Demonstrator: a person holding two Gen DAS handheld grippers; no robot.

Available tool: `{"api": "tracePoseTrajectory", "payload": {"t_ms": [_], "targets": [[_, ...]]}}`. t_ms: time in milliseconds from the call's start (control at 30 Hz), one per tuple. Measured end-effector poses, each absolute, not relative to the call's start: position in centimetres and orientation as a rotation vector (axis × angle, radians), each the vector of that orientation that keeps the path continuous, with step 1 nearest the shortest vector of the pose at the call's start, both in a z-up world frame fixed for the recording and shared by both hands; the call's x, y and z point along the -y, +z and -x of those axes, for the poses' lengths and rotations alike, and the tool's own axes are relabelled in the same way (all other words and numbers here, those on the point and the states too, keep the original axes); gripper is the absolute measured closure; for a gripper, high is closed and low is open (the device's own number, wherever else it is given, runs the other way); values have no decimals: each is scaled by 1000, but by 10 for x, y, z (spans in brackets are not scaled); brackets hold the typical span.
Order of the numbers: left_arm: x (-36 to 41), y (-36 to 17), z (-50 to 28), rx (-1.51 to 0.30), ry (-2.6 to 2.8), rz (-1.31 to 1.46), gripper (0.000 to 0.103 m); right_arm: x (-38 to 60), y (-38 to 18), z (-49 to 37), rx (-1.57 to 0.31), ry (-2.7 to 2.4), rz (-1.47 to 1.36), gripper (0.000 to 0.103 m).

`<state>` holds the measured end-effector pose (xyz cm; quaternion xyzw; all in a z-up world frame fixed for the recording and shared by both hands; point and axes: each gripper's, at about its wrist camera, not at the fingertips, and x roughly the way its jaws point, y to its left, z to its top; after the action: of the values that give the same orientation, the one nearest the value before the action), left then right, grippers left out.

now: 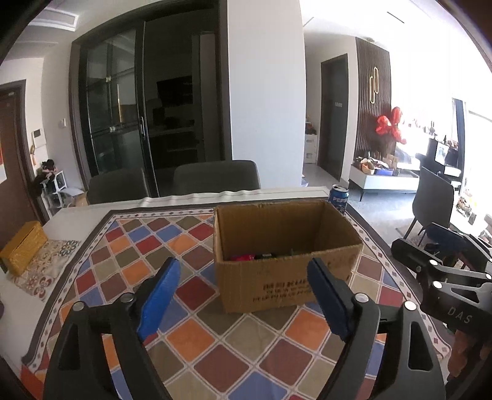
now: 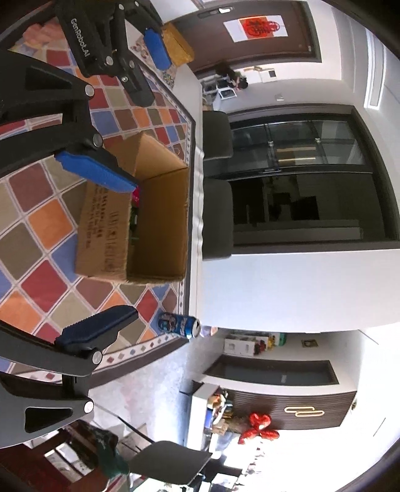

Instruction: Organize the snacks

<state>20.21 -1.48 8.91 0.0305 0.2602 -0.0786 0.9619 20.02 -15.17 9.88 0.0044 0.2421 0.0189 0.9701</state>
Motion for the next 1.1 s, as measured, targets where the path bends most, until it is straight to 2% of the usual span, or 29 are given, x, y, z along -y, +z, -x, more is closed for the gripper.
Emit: {"api": "tracePoseTrajectory", "payload": {"t_ms": [67, 267, 833, 1100], "targets": [[14, 88, -192, -518, -153, -68, 14, 151, 98, -187, -480, 32, -9, 22], [11, 88, -163, -493, -145, -66, 8, 151, 93, -158, -478, 34, -12, 21], [6, 106, -109, -417, -151, -68, 0, 146, 105, -100, -442, 30, -18, 18], [7, 116, -100, -384, -150, -65, 0, 147, 115, -88, -398, 30, -15, 18]]}}
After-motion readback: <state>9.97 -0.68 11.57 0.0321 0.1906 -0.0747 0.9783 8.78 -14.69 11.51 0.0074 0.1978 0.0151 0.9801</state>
